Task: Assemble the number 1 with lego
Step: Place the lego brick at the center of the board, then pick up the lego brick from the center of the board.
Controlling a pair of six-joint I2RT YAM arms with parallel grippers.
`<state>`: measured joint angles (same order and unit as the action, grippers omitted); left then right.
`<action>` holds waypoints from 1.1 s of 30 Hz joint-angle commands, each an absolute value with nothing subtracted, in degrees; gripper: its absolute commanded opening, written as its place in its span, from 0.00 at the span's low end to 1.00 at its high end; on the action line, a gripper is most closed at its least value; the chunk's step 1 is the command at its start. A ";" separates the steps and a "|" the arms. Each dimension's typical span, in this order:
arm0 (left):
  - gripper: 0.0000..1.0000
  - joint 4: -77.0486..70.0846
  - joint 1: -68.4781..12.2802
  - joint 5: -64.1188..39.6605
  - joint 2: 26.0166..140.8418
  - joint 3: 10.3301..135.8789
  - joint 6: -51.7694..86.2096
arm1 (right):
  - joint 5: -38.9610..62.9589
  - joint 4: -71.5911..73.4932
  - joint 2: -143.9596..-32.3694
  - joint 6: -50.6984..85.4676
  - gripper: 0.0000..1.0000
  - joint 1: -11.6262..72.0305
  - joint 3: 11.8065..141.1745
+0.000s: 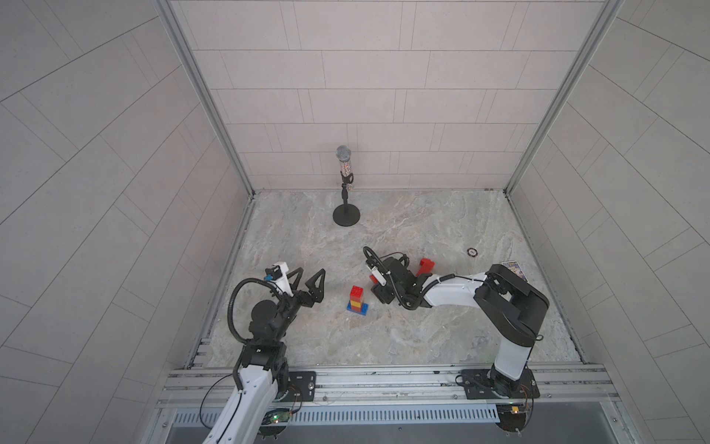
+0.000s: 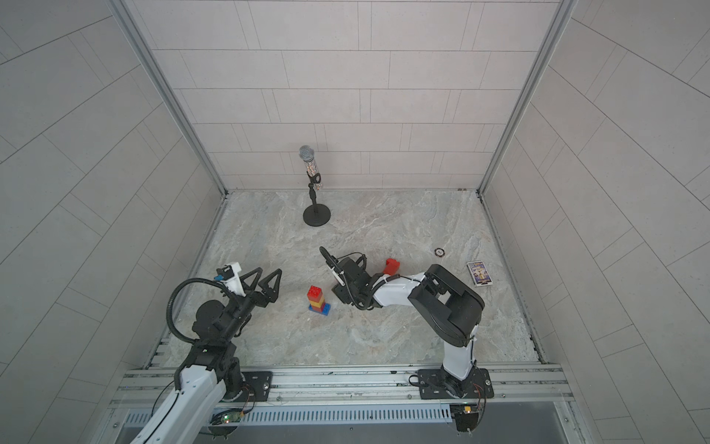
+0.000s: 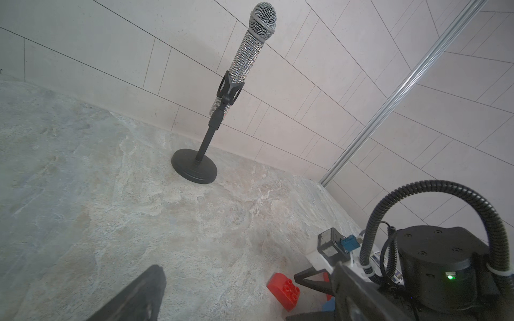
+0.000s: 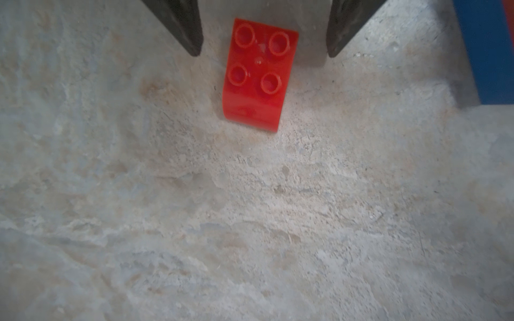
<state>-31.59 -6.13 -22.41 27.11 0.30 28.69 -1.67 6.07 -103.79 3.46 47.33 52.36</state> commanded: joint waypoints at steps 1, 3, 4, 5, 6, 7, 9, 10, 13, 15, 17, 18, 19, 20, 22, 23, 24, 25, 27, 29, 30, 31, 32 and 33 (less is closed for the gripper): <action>1.00 -36.47 -5.98 -24.48 27.87 -0.18 29.36 | 0.17 -4.10 -103.73 2.32 0.73 47.87 49.94; 1.00 -36.88 -5.98 -24.74 28.22 -0.18 29.36 | 0.76 -5.97 -102.80 1.65 0.69 47.60 51.52; 1.00 -36.99 -6.03 -24.95 28.43 -0.10 29.40 | 1.44 -7.04 -102.66 1.39 0.65 47.40 52.48; 1.00 -37.18 -6.03 -25.18 28.56 -0.03 29.36 | 2.47 -8.19 -102.68 1.27 0.59 47.01 53.61; 1.00 -37.26 -6.03 -25.46 28.81 -0.02 29.30 | 3.36 -9.07 -102.75 1.30 0.58 46.65 54.66; 1.00 -37.39 -6.00 -25.95 29.16 0.00 29.18 | 4.57 -9.89 -102.90 1.40 0.57 46.18 55.73; 1.00 -38.21 -5.99 -27.60 30.11 0.26 28.80 | 6.32 -10.70 -103.34 1.67 0.57 45.43 57.21; 1.00 -38.90 -5.98 -28.74 30.76 0.43 28.59 | 7.17 -11.09 -103.65 1.83 0.57 45.03 57.91; 0.97 -39.83 -5.98 -31.54 33.28 1.23 27.62 | 9.13 -11.73 -104.73 2.68 0.57 44.17 59.31; 0.97 -42.13 -5.98 -32.92 35.29 1.32 27.73 | 10.09 -11.86 -105.40 3.19 0.57 43.79 60.20; 0.97 -44.60 -5.98 -34.37 37.56 1.33 27.69 | 11.00 -11.92 -105.89 3.51 0.58 43.62 60.95; 0.99 -45.84 -5.99 -35.17 38.46 1.32 27.76 | 11.39 -11.98 -106.11 3.57 0.58 43.64 61.42; 1.00 -47.15 -5.99 -36.00 39.73 1.32 27.77 | 11.59 -12.16 -106.32 3.65 0.58 43.55 61.96; 1.00 -48.48 -5.98 -36.99 40.83 1.47 27.91 | 11.77 -12.26 -106.58 3.86 0.58 43.59 62.49; 1.00 -51.02 -5.99 -38.56 43.02 1.55 28.03 | 12.13 -12.77 -106.95 3.86 0.57 43.59 63.53; 1.00 -52.32 -5.99 -39.23 44.05 1.59 28.25 | 12.19 -12.96 -107.20 3.86 0.57 43.59 64.12; 1.00 -53.43 -6.00 -39.76 44.95 1.58 28.38 | 12.16 -13.13 -107.41 3.86 0.57 43.59 64.58; 1.00 -54.28 -5.98 -40.11 46.61 1.59 28.62 | 12.14 -13.41 -107.71 3.86 0.56 43.59 65.10; 1.00 -55.14 -6.00 -40.49 47.46 1.78 28.74 | 11.74 -13.96 -108.32 3.81 0.55 43.59 66.13; 1.00 -55.20 -6.03 -40.52 47.53 1.69 28.74 | 11.01 -14.49 -109.08 3.81 0.54 43.59 67.07; 1.00 -55.19 -5.98 -40.52 47.26 1.60 28.74 | 10.75 -14.70 -109.43 3.92 0.54 43.59 67.49; 1.00 -54.90 -6.00 -40.36 46.87 1.59 28.74 | 10.38 -14.92 -109.88 3.94 0.54 43.59 67.85; 1.00 -54.52 -5.98 -40.23 46.36 1.49 28.66 | 10.00 -15.03 -110.31 3.93 0.54 43.60 68.19; 1.00 -54.00 -5.98 -40.02 45.87 1.43 28.59 | 9.77 -15.13 -110.61 3.99 0.54 43.59 68.46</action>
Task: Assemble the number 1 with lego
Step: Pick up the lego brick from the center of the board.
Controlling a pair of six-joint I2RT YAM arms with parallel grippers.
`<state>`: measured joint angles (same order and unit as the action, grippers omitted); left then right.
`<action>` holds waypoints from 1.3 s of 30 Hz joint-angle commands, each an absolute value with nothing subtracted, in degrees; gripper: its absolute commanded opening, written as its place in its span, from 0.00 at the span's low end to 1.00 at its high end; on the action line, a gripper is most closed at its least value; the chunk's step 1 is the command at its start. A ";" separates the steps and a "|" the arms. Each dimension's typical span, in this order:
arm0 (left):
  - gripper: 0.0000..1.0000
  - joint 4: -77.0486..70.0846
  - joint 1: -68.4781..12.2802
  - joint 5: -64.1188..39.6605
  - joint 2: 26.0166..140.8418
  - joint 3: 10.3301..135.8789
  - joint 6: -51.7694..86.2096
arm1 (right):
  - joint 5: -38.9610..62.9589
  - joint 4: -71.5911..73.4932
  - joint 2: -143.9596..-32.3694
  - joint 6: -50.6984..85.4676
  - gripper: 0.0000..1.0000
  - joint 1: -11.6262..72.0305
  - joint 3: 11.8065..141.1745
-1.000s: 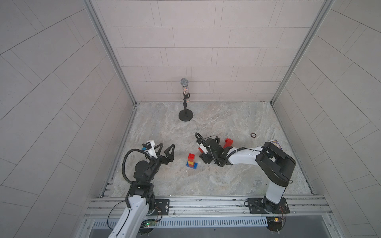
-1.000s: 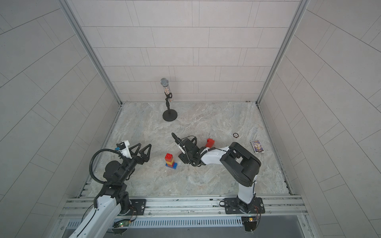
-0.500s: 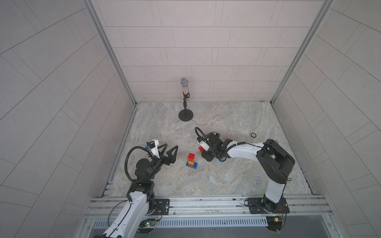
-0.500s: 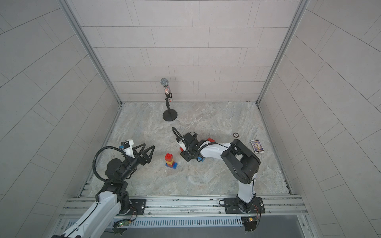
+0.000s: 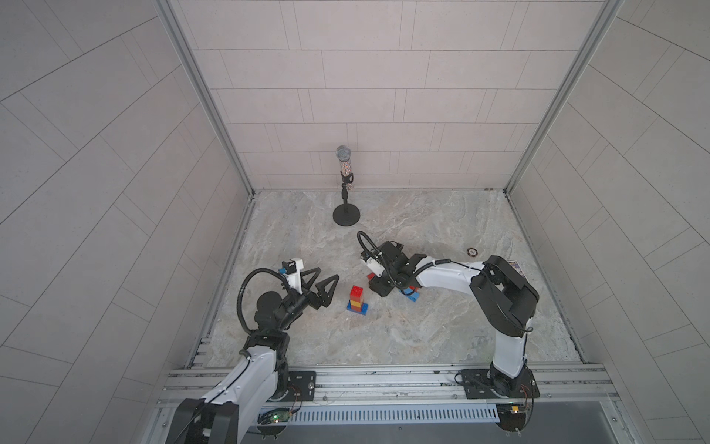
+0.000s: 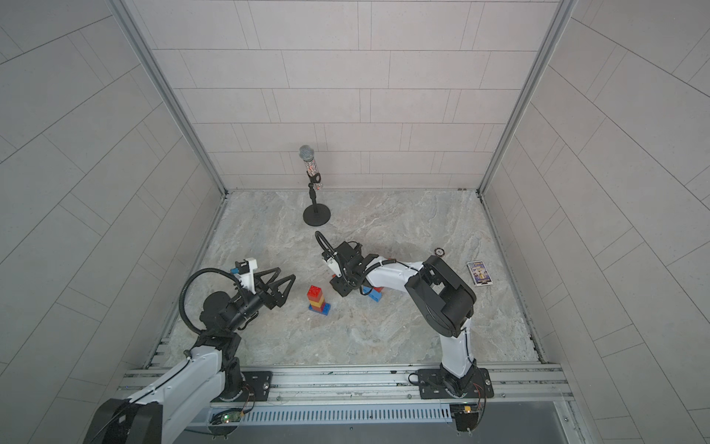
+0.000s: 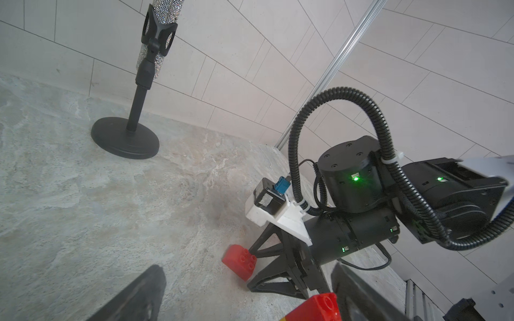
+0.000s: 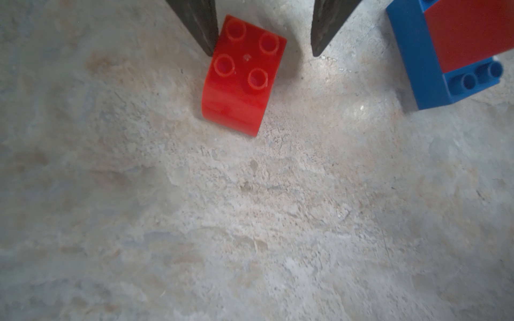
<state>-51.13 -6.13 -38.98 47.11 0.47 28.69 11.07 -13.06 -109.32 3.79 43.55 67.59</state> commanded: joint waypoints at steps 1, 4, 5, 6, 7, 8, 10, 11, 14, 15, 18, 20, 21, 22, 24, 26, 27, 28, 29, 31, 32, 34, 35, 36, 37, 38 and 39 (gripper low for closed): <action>1.00 -53.50 -6.00 -39.88 45.28 1.39 28.43 | 9.67 -15.15 -111.04 4.12 0.54 43.59 68.75; 1.00 -52.72 -6.04 -39.33 44.84 1.08 28.40 | 9.45 -15.29 -112.12 4.31 0.50 43.59 69.65; 1.00 -52.50 -5.98 -39.20 43.17 1.01 28.42 | 9.34 -15.29 -112.38 4.37 0.47 43.54 69.83; 1.00 -52.23 -6.04 -39.07 42.84 0.99 28.31 | 9.32 -15.22 -112.57 4.56 0.45 43.54 70.04; 1.00 -52.08 -5.98 -39.10 42.65 0.97 28.30 | 9.25 -15.25 -112.76 4.65 0.44 43.61 70.25; 1.00 -52.03 -5.98 -39.07 42.54 0.93 28.30 | 9.10 -15.22 -112.85 4.60 0.43 43.59 70.39; 1.00 -52.00 -6.03 -39.03 42.45 0.88 28.30 | 8.92 -15.28 -112.92 4.61 0.39 43.54 70.65; 1.00 -52.03 -5.98 -39.02 42.47 0.94 28.30 | 8.81 -15.30 -112.75 4.58 0.37 43.58 70.78; 1.00 -52.04 -5.98 -39.02 42.64 0.90 28.30 | 8.48 -15.71 -112.38 4.30 0.28 43.52 70.97; 1.00 -52.12 -6.05 -39.02 42.71 0.93 28.30 | 8.36 -15.84 -112.15 4.04 0.26 43.52 70.80; 1.00 -52.10 -5.98 -38.90 42.80 0.88 28.30 | 8.00 -16.76 -110.32 3.11 0.20 43.51 70.49; 1.00 -52.06 -6.00 -38.76 42.80 0.88 28.32 | 8.13 -17.85 -107.80 1.91 0.16 43.52 69.96; 1.00 -52.08 -5.99 -38.80 42.81 0.88 28.31 | 8.38 -18.44 -106.47 1.18 0.15 43.52 69.68; 1.00 -52.12 -5.98 -38.75 42.85 0.94 28.30 | 8.76 -19.25 -104.70 0.30 0.14 43.56 69.52; 1.00 -52.03 -6.02 -38.71 42.89 0.98 28.30 | 9.63 -21.47 -101.29 -1.46 0.13 43.51 69.47; 1.00 -51.94 -6.00 -38.48 42.89 0.97 28.30 | 10.67 -24.39 -97.67 -3.30 0.13 43.59 69.82; 1.00 -51.78 -6.00 -38.41 42.81 0.97 28.33 | 11.25 -25.70 -96.21 -4.00 0.13 43.68 70.04; 1.00 -51.70 -5.98 -38.20 42.80 0.99 28.31 | 11.74 -26.93 -94.52 -4.78 0.13 43.76 70.27; 1.00 -51.53 -5.99 -38.04 42.80 0.98 28.37 | 12.57 -28.18 -93.11 -5.48 0.12 43.81 70.65; 1.00 -51.01 -6.02 -37.62 42.76 1.07 28.39 | 13.63 -29.88 -90.87 -6.24 0.12 44.10 71.38; 1.00 -50.65 -5.98 -37.32 42.63 1.13 28.39 | 13.92 -30.51 -89.83 -6.66 0.12 44.44 71.77; 1.00 -50.03 -5.98 -36.88 42.46 1.15 28.31 | 14.19 -31.95 -88.57 -7.40 0.12 45.38 73.00; 1.00 -50.01 -6.00 -36.85 42.37 1.17 28.31 | 14.52 -33.35 -88.38 -7.73 0.11 45.93 74.20; 1.00 -49.94 -5.98 -36.72 42.32 1.22 28.37 | 14.74 -34.61 -88.57 -8.09 0.11 46.40 75.40; 1.00 -49.60 -5.99 -36.48 42.28 1.21 28.37 | 14.70 -35.98 -88.94 -8.47 0.11 47.23 76.92; 1.00 -49.39 -5.99 -36.30 42.19 1.23 28.35 | 14.80 -37.32 -89.47 -8.83 0.11 47.97 78.22; 1.00 -49.14 -5.98 -36.09 42.10 1.31 28.30 | 14.85 -38.33 -90.11 -9.04 0.11 48.60 79.55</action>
<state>-49.10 -6.13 -36.82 42.87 0.47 28.67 13.56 -32.53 -89.30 -6.09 46.94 76.73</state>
